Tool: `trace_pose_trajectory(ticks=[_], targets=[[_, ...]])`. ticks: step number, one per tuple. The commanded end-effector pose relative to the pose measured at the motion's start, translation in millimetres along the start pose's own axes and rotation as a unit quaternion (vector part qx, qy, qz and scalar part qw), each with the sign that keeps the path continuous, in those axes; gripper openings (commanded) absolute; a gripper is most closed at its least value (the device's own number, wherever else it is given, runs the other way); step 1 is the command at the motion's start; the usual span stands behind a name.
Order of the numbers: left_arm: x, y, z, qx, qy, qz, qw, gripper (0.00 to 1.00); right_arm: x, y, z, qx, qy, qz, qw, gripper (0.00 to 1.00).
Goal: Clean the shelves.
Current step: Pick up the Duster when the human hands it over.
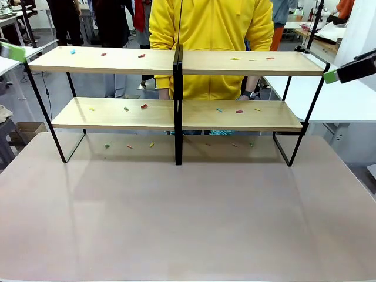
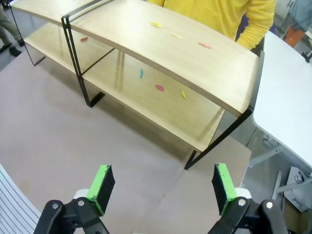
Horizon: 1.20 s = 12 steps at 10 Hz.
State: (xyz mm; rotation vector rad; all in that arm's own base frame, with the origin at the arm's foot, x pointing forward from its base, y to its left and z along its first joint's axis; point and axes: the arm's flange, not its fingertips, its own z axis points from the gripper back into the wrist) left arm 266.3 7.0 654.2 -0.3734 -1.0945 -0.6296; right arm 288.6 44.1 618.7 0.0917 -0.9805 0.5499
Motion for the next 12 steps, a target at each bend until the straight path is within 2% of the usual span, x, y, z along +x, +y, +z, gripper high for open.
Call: trace_pose_trajectory(ticks=[1, 2, 4, 9, 11, 12], targets=[[-6.5, 9.4, -0.1, 0.016, -0.025, 0.05, 0.998, 1.0, -0.2, -10.7, -9.6, 0.024, -0.011, -0.006, 1.0, 1.0], [-7.9, 14.6, -1.7, 0.019, -0.032, 0.067, 0.997, 1.0, -0.5, -13.1, -13.2, 0.026, -0.007, -0.014, 1.0, 1.0], [-10.1, 12.0, -9.1, 0.028, -0.017, 0.077, 0.996, 1.0, -0.9, -17.1, -9.3, 0.057, -0.022, -0.012, 0.998, 1.0], [-4.3, 5.9, -38.2, 0.064, 0.059, 0.053, 0.995, 1.0, -7.6, -22.7, -16.8, 0.066, -0.021, -0.022, 0.997, 1.0], [1.0, 2.6, -43.4, 0.08, 0.062, 0.049, 0.994, 1.0, -8.1, -24.2, -19.0, 0.065, -0.02, -0.024, 0.997, 1.0], [-5.8, 7.0, -41.8, 0.05, 0.051, 0.048, 0.996, 1.0, -9.6, -25.0, -19.8, 0.064, -0.018, -0.023, 0.998, 1.0]])
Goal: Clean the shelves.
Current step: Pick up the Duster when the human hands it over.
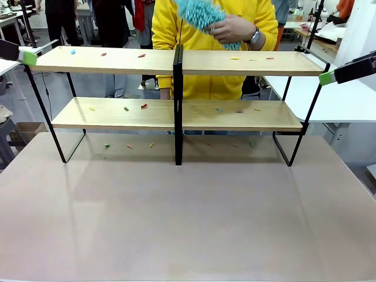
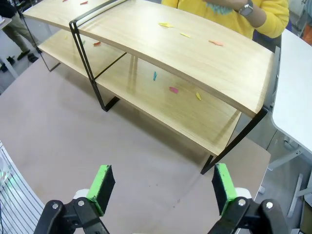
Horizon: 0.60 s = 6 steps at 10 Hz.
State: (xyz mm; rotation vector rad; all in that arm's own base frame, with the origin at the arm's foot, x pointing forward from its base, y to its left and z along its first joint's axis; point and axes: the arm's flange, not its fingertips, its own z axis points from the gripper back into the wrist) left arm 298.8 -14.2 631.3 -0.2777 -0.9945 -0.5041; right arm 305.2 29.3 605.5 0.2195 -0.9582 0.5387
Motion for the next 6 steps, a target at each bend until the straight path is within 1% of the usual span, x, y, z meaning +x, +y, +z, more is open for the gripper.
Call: trace_pose_trajectory(ticks=[1, 5, 6], targets=[[-1.2, 3.5, 2.3, -0.009, -0.006, 0.005, 1.0, 1.0, -0.1, -7.5, -4.3, 0.01, -0.011, 0.007, 1.0, 1.0], [-1.2, 3.5, 2.3, -0.009, -0.006, 0.005, 1.0, 1.0, -0.2, -8.1, -6.1, 0.002, -0.008, 0.007, 1.0, 1.0], [-1.2, 3.5, 2.3, -0.009, -0.006, 0.005, 1.0, 1.0, 2.7, -9.8, -7.6, 0.005, -0.018, 0.004, 1.0, 1.0]])
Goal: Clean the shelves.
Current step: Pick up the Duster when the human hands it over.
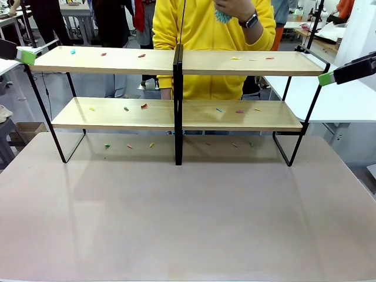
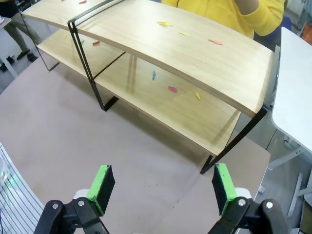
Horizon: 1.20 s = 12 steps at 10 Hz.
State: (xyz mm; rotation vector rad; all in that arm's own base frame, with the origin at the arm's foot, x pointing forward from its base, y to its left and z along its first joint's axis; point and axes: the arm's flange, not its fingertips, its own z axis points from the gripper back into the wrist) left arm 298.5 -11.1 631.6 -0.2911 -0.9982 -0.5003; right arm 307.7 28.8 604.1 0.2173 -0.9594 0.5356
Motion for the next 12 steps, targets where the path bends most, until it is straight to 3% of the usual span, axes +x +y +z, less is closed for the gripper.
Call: trace_pose_trajectory(ticks=[1, 2, 5, 9, 11, 12], targets=[[-0.5, 1.0, 0.6, -0.004, -0.002, 0.001, 1.0, 1.0, 5.8, -8.1, -5.0, 0.013, -0.029, -0.009, 0.999, 1.0], [-0.5, 1.0, 0.6, -0.004, -0.002, 0.001, 1.0, 1.0, 8.1, -7.6, -3.3, 0.012, -0.026, -0.046, 0.999, 1.0], [-0.5, 1.0, 0.6, -0.004, -0.002, 0.001, 1.0, 1.0, 9.5, 6.4, 2.6, 0.036, -0.034, -0.067, 0.996, 1.0], [-0.5, 1.0, 0.6, -0.004, -0.002, 0.001, 1.0, 1.0, 11.5, 30.9, -16.4, 0.051, -0.013, -0.071, 0.996, 1.0], [-0.5, 1.0, 0.6, -0.004, -0.002, 0.001, 1.0, 1.0, 12.2, 30.0, -17.8, 0.028, -0.016, -0.086, 0.996, 1.0], [-0.5, 1.0, 0.6, -0.004, -0.002, 0.001, 1.0, 1.0, 11.1, 29.4, -15.1, 0.045, -0.005, -0.06, 0.997, 1.0]])
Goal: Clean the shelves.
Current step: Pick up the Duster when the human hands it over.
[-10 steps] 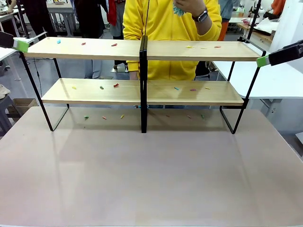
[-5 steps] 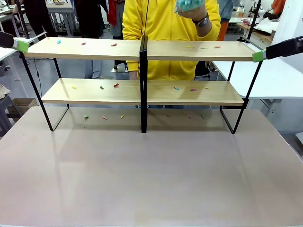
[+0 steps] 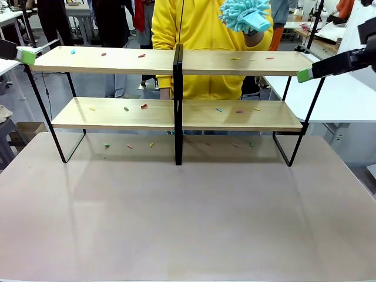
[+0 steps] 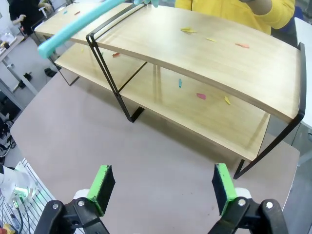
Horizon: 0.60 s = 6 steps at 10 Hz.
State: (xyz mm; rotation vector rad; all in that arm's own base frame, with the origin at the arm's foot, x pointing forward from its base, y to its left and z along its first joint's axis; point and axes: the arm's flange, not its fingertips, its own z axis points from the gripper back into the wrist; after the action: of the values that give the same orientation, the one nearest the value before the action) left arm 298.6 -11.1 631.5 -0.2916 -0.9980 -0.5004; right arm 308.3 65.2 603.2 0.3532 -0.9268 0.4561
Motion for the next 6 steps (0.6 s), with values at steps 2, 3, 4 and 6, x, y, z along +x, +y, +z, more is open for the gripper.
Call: trace_pose_trajectory(ticks=[2, 3, 4, 6], targets=[[-0.4, 1.0, 0.6, -0.004, -0.002, 0.001, 1.0, 1.0, -0.5, -1.2, 0.7, 0.005, 0.0, 0.005, 1.0, 1.0], [-0.4, 1.0, 0.6, -0.004, -0.002, 0.001, 1.0, 1.0, -0.5, -1.2, 0.7, 0.005, 0.0, 0.005, 1.0, 1.0], [-0.4, 1.0, 0.6, -0.004, -0.002, 0.001, 1.0, 1.0, -0.5, -1.2, 0.7, 0.005, 0.0, 0.005, 1.0, 1.0], [-0.4, 1.0, 0.6, -0.004, -0.002, 0.001, 1.0, 1.0, -0.5, -1.2, 0.7, 0.005, 0.0, 0.005, 1.0, 1.0]])
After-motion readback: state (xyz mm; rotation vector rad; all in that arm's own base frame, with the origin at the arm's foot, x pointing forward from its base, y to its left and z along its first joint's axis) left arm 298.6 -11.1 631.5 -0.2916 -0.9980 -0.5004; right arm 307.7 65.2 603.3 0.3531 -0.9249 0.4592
